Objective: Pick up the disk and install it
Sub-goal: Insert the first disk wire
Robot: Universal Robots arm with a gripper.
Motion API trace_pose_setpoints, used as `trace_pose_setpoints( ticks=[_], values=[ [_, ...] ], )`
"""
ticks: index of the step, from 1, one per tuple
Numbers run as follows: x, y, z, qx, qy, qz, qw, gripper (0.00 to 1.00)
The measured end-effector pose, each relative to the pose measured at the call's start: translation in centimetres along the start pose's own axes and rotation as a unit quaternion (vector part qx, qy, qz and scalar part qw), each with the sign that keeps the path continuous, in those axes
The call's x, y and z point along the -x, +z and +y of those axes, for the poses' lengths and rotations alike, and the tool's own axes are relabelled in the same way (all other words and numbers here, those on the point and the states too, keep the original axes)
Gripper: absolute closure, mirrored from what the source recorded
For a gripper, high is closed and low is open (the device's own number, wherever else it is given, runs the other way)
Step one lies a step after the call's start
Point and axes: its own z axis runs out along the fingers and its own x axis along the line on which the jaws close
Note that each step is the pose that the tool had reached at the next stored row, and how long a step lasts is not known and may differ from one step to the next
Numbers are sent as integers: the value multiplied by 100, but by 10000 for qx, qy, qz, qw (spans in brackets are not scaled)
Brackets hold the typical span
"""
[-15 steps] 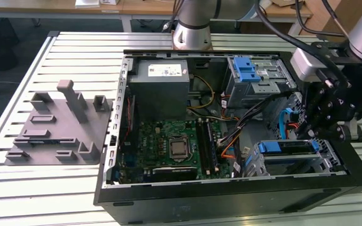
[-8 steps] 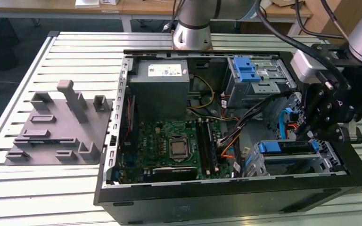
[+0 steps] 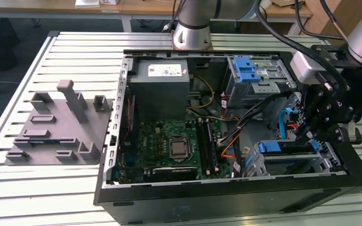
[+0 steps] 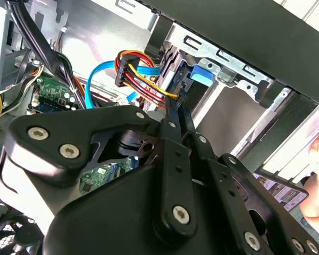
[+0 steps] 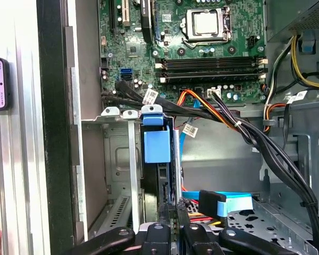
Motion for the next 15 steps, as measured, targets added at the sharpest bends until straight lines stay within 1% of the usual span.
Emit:
trace_pose_setpoints(
  ticks=[2, 5, 6, 10, 15],
  values=[
    [0, 1, -7, 38, -1, 2, 10000, 84],
    [2, 1, -26, 111, 0, 7, 9999, 84],
    [2, 1, -29, 121, 0, 8, 9999, 84],
    [-1, 19, -34, 122, 0, 7, 9999, 84],
    [-5, 31, -35, 122, -59, 8, 9999, 84]
  ],
)
